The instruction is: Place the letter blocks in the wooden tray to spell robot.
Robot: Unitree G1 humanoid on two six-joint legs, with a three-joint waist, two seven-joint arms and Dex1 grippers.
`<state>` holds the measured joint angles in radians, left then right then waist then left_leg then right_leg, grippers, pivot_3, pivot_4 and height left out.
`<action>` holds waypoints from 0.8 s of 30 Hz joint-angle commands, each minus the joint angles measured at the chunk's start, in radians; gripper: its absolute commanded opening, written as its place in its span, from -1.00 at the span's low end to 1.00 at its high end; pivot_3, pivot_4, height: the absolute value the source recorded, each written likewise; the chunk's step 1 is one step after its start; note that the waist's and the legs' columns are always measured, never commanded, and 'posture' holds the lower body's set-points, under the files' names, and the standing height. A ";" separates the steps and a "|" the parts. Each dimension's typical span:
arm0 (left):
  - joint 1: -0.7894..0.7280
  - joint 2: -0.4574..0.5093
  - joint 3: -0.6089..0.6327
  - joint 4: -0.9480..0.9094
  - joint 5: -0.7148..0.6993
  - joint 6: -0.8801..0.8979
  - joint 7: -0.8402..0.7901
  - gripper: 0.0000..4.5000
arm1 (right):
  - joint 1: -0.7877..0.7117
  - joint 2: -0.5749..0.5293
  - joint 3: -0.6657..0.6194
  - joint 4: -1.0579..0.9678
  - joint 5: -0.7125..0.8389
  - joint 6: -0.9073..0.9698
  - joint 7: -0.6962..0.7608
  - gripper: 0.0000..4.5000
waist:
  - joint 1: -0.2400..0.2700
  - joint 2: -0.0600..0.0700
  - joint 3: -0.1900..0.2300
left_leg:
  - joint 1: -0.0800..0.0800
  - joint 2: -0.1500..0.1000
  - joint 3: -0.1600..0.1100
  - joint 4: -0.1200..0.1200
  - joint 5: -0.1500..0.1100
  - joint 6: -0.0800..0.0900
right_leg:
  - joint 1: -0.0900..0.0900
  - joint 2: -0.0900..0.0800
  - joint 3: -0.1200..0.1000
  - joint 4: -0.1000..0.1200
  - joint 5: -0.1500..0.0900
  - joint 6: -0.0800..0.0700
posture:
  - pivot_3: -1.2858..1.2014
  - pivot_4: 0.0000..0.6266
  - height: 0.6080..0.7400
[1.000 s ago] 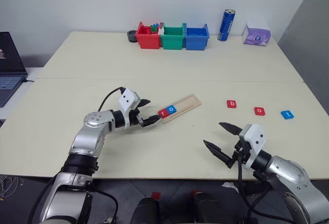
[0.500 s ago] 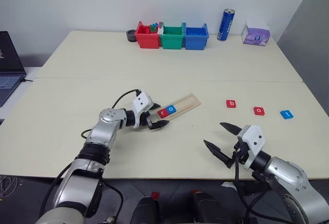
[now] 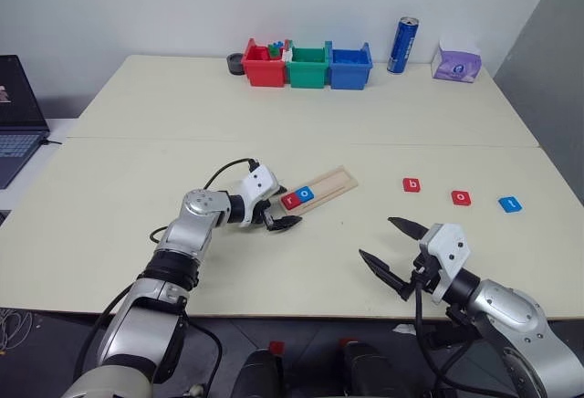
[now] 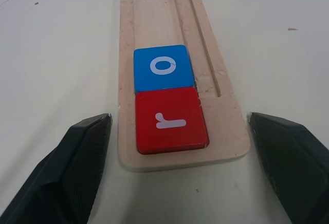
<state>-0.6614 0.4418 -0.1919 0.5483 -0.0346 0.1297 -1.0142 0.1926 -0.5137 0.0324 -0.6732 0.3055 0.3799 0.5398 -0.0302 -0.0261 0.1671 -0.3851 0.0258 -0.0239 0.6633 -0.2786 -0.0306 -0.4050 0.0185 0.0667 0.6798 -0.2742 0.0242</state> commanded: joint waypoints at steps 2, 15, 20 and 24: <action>0.001 0.010 -0.036 -0.009 0.041 0.044 0.001 0.52 | -0.008 0.003 -0.005 -0.044 0.008 -0.004 -0.005 1.00 | 0.000 0.000 0.000 | 0.000 0.000 0.000 0.000 0.000 0.000 | 0.000 0.000 0.000 0.000 0.000 0.000 | 0.03 -0.52 1.00; 0.104 0.076 -0.101 -0.243 -0.031 -0.033 -0.243 0.51 | 0.098 -0.090 -0.094 -0.103 0.064 0.042 0.071 1.00 | 0.000 0.000 -0.001 | 0.000 0.002 0.000 -0.001 0.000 0.000 | 0.000 0.000 0.001 0.000 0.000 0.000 | 0.03 -0.52 1.00; 0.163 0.098 -0.155 -0.366 -0.031 -0.063 -0.310 0.51 | 0.244 -0.167 -0.246 -0.132 0.103 0.051 0.135 1.00 | 0.005 0.000 -0.001 | -0.001 0.001 -0.001 0.000 0.000 0.000 | 0.000 -0.002 0.001 0.000 -0.001 0.001 | 0.03 -0.52 1.00; 0.157 0.086 -0.182 -0.393 -0.023 -0.069 -0.312 0.51 | 0.334 -0.198 -0.329 -0.130 0.119 0.049 0.179 1.00 | 0.004 0.000 0.000 | -0.001 0.001 0.000 0.001 0.000 0.000 | 0.001 -0.002 0.001 0.000 -0.001 0.001 | 0.03 -0.52 1.00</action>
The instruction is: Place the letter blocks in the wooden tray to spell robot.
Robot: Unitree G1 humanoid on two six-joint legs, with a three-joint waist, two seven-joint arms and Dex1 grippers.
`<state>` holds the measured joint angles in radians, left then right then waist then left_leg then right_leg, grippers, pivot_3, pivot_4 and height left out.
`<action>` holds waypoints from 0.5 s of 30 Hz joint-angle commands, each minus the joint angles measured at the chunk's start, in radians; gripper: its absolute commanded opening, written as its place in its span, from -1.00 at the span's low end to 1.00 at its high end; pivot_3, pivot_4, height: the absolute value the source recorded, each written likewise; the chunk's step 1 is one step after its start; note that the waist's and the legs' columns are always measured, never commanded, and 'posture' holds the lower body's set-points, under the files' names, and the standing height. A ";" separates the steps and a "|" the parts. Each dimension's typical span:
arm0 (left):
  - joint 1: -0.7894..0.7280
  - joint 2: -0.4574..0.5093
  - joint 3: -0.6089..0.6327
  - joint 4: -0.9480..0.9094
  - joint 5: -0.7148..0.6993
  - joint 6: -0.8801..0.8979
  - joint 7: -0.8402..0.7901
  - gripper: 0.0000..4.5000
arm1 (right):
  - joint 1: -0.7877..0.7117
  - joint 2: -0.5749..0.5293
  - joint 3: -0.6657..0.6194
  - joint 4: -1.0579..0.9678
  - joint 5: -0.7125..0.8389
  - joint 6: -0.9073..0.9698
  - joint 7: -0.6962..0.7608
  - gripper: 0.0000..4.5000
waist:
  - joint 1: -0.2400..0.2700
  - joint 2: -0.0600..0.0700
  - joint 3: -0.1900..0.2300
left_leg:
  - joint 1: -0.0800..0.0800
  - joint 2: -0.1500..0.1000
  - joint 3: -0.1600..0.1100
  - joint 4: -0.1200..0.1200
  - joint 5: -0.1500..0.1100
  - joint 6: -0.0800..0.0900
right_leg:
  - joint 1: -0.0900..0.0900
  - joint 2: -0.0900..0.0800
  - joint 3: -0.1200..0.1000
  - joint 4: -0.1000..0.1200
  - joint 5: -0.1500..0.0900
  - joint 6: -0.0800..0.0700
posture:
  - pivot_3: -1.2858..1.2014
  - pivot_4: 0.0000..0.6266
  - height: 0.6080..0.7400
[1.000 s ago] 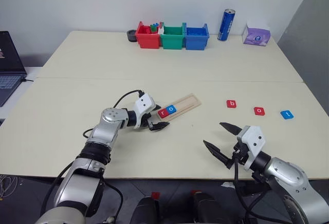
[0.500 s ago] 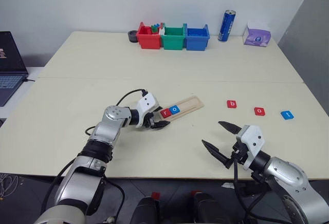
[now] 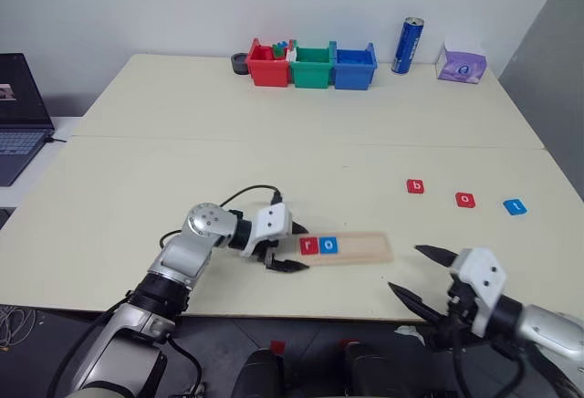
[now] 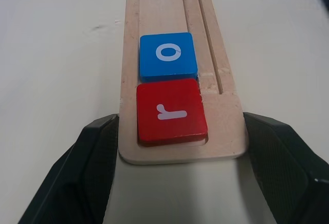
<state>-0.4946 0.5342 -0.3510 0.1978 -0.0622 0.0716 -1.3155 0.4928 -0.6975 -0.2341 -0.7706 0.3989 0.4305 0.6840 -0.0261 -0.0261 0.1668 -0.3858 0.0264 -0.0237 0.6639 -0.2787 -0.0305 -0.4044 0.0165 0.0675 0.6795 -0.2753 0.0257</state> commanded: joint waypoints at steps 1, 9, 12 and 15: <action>-0.017 -0.017 -0.027 -0.042 0.006 -0.005 -0.005 0.51 | 0.052 -0.016 -0.078 -0.028 0.018 -0.011 0.040 1.00 | -0.001 0.000 0.000 | 0.000 0.000 0.000 0.000 0.000 0.000 | 0.000 0.000 0.000 0.000 0.000 0.000 | 0.03 -0.52 1.00; -0.048 -0.056 -0.036 -0.020 0.006 0.039 0.013 0.51 | 0.075 0.012 -0.102 -0.038 0.011 -0.021 0.025 1.00 | -0.004 0.000 0.000 | 0.001 0.000 0.000 0.000 0.000 0.000 | 0.000 0.002 0.000 0.001 0.000 0.000 | 0.03 -0.52 1.00; -0.053 -0.069 -0.043 -0.011 0.012 0.043 0.025 0.51 | 0.074 0.018 -0.093 -0.039 0.006 -0.022 0.022 1.00 | -0.003 0.000 0.000 | 0.001 0.000 0.000 0.000 0.000 0.000 | 0.000 0.002 0.000 0.001 0.000 0.000 | 0.03 -0.52 1.00; -0.059 -0.077 -0.044 -0.006 0.016 0.047 0.030 0.51 | 0.072 0.020 -0.083 -0.040 0.004 -0.022 0.023 1.00 | -0.003 0.000 0.000 | 0.001 0.000 0.000 0.000 0.000 0.000 | 0.000 0.002 0.000 0.001 0.000 0.000 | 0.03 -0.52 1.00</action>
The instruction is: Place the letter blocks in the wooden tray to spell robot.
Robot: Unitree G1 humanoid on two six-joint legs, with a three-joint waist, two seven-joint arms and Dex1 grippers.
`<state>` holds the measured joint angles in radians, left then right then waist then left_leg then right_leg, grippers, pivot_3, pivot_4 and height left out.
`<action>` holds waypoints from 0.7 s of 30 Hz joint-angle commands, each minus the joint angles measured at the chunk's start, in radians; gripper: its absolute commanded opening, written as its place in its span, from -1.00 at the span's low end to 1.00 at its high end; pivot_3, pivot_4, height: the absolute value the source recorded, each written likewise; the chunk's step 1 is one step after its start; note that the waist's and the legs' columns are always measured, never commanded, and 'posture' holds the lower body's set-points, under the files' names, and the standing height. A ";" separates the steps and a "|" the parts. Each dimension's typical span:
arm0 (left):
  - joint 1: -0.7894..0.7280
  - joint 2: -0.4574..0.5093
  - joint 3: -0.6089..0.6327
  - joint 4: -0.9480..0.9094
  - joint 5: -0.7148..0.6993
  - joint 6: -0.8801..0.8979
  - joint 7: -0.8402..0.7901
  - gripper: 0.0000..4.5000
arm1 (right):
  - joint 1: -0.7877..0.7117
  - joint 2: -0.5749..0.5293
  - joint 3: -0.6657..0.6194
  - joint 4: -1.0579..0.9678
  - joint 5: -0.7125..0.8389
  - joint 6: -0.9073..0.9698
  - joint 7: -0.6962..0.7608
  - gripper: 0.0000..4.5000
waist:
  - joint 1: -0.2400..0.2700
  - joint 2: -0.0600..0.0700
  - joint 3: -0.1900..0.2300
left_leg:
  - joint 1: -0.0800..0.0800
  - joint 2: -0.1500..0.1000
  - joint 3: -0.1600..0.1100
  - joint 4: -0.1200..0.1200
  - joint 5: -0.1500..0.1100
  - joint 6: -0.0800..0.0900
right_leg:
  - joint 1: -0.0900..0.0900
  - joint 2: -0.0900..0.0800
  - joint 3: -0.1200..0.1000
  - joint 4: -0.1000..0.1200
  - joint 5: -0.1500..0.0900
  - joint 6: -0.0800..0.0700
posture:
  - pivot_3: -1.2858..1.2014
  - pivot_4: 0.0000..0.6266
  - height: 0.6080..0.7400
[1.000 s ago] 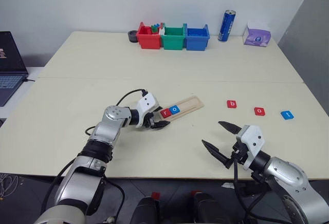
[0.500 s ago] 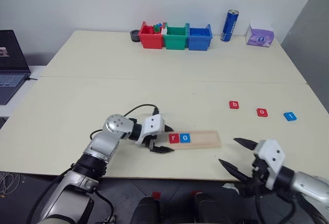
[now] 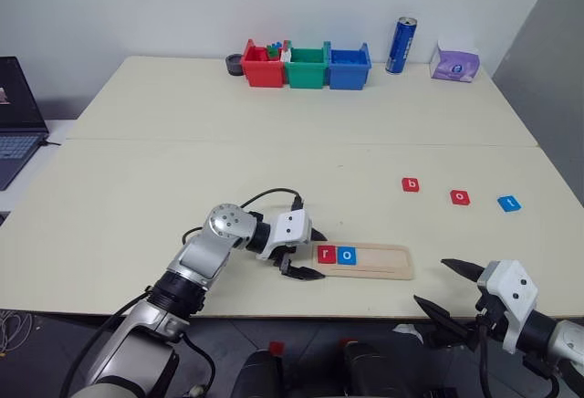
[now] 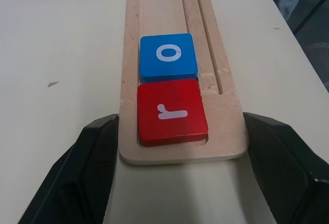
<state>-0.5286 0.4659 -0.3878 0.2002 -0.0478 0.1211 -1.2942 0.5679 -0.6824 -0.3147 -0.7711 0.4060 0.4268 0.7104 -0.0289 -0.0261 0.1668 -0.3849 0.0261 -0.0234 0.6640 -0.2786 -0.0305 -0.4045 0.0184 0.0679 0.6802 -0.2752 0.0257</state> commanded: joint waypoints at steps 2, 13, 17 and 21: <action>-0.025 -0.010 -0.007 -0.009 0.005 0.008 0.011 0.51 | -0.008 0.004 0.004 -0.041 -0.005 -0.017 -0.004 1.00 | 0.000 0.000 0.000 | 0.000 0.000 0.000 0.000 0.000 0.000 | 0.000 0.000 0.000 0.000 0.000 0.000 | 0.03 -0.52 1.00; -0.018 0.005 -0.007 -0.041 -0.028 0.053 -0.043 0.99 | -0.016 -0.005 0.023 -0.037 -0.011 -0.015 0.004 1.00 | 0.000 0.000 0.000 | 0.000 0.000 0.000 0.000 0.000 0.000 | 0.000 0.000 0.000 0.000 0.000 0.000 | 0.03 -0.52 1.00; -0.016 0.039 0.016 -0.047 -0.056 0.045 -0.093 0.99 | -0.023 -0.024 0.011 -0.037 0.011 -0.003 0.032 1.00 | 0.000 0.000 0.000 | 0.000 0.000 0.000 0.000 0.000 0.000 | 0.000 0.000 0.000 0.000 0.000 0.000 | 0.03 -0.52 1.00; -0.015 0.073 0.069 -0.041 -0.100 0.042 -0.104 0.99 | -0.074 -0.034 -0.028 -0.028 0.082 0.030 0.040 1.00 | -0.001 0.000 0.000 | 0.000 0.000 0.000 0.000 0.000 0.000 | 0.000 0.000 0.000 0.000 0.000 0.000 | 0.03 -0.52 1.00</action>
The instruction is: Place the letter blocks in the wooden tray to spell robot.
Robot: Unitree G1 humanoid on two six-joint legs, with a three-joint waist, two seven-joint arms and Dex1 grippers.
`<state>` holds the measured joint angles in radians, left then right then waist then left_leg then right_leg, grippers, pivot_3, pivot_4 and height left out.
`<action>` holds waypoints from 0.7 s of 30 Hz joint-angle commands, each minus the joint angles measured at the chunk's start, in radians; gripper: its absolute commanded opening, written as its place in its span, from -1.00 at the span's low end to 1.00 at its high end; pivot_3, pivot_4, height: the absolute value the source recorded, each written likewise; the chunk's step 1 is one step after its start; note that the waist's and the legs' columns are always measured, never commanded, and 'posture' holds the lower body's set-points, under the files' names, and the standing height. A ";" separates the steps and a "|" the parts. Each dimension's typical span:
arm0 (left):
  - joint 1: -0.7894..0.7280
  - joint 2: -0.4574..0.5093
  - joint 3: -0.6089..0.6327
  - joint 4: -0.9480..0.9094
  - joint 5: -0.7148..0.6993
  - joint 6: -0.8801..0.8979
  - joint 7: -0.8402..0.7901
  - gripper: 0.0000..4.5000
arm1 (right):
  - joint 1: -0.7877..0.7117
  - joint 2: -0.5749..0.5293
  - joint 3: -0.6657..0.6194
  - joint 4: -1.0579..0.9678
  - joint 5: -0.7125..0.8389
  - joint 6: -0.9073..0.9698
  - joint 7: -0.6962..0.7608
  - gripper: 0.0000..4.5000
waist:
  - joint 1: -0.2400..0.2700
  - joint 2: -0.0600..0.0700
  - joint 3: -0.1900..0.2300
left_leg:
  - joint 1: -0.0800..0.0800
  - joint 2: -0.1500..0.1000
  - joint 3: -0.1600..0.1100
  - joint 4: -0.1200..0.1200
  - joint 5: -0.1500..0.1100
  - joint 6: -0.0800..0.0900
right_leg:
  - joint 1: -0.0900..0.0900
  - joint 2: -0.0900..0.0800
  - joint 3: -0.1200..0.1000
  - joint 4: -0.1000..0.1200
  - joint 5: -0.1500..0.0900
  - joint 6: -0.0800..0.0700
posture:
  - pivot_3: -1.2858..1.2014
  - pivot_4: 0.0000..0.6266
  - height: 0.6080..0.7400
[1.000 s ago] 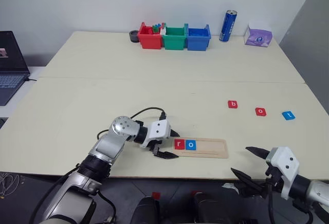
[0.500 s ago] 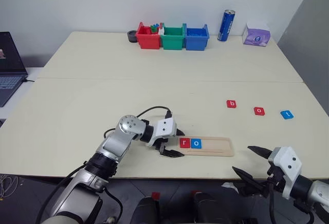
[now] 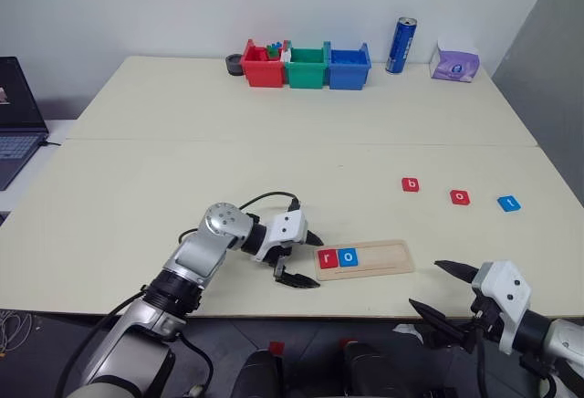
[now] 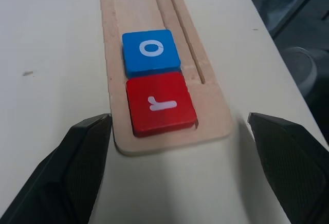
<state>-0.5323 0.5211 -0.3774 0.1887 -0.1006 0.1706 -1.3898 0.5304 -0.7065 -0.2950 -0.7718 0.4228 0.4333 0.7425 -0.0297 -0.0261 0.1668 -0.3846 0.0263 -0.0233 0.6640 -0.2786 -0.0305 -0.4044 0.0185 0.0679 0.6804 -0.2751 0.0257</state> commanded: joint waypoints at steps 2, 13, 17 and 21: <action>-0.008 0.035 0.089 -0.035 -0.074 0.006 -0.007 0.99 | -0.085 -0.011 -0.072 -0.012 0.117 0.051 0.004 1.00 | 0.000 0.000 0.000 | 0.000 0.000 0.000 0.000 0.000 0.000 | 0.000 0.000 0.000 0.000 0.000 0.000 | 0.03 -0.52 1.00; 0.057 0.080 0.127 -0.074 -0.103 -0.017 0.006 0.99 | -0.180 -0.051 -0.054 0.040 0.157 0.098 0.044 1.00 | 0.002 0.000 0.000 | -0.001 0.000 0.000 0.000 0.000 0.000 | 0.000 0.000 0.000 0.000 0.000 0.000 | 0.03 -0.52 1.00; 0.079 0.083 0.107 -0.098 -0.097 -0.036 -0.009 0.99 | -0.171 -0.050 -0.035 0.032 0.148 0.098 0.046 1.00 | 0.001 0.000 0.000 | 0.000 0.000 0.000 0.000 0.000 0.000 | 0.000 0.000 0.000 0.000 0.000 0.000 | 0.03 -0.52 1.00; 0.084 0.062 0.086 -0.112 -0.075 -0.047 0.018 0.99 | -0.157 -0.043 -0.020 0.020 0.134 0.093 0.038 1.00 | 0.002 0.000 0.000 | 0.000 0.000 0.000 0.000 0.000 0.000 | 0.000 0.000 0.000 0.000 0.000 0.000 | 0.03 -0.52 1.00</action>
<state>-0.4446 0.5895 -0.2797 0.1208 -0.1780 0.1417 -1.3828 0.3723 -0.7458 -0.3139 -0.7192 0.5590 0.5354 0.7830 -0.0276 -0.0261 0.1668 -0.3849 0.0266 -0.0237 0.6643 -0.2787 -0.0304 -0.4044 0.0183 0.0680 0.6804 -0.2751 0.0256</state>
